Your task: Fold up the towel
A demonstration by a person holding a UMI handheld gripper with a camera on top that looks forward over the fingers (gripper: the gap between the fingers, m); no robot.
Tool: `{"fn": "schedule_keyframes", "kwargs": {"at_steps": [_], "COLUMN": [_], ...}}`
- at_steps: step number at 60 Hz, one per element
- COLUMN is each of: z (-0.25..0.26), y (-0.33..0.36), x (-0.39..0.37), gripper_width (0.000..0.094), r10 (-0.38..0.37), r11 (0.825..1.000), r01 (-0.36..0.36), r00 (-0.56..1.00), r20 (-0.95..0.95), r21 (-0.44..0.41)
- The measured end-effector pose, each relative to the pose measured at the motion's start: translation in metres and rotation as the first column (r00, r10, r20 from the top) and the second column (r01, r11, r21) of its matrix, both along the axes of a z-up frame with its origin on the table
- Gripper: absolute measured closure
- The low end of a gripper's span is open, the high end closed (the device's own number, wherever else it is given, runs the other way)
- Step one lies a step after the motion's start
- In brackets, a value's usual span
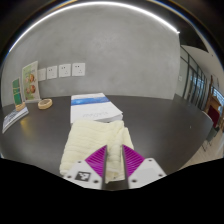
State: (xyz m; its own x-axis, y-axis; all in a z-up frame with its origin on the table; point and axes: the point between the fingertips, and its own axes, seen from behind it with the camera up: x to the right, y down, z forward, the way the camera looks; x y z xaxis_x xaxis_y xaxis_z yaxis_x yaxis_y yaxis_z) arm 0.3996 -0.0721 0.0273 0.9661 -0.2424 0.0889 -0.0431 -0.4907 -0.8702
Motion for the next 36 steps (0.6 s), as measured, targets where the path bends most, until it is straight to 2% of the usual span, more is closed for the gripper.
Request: {"fn": "schedule_keyframes", "kwargs": {"at_steps": [5,19,27,36], "z": [0.019,0.053,0.068,0.074], "y": [-0.015,-0.091,-0.145,-0.197], "x": [-0.005,-0.056,-0.135,-0.241], "gripper_width": [0.0093,0.0102,0.0104,0.0106], "r10": [-0.013,-0.046,0.012,0.133], "r11": [1.000,0.997,0.997,0.988], "r01": [0.013,0.044,-0.012,-0.132], "r00": [1.000,0.999,1.000,0.991], "r20": [0.021,0.025,-0.001,-0.012], "r21": [0.027,0.062,0.077,0.078]}}
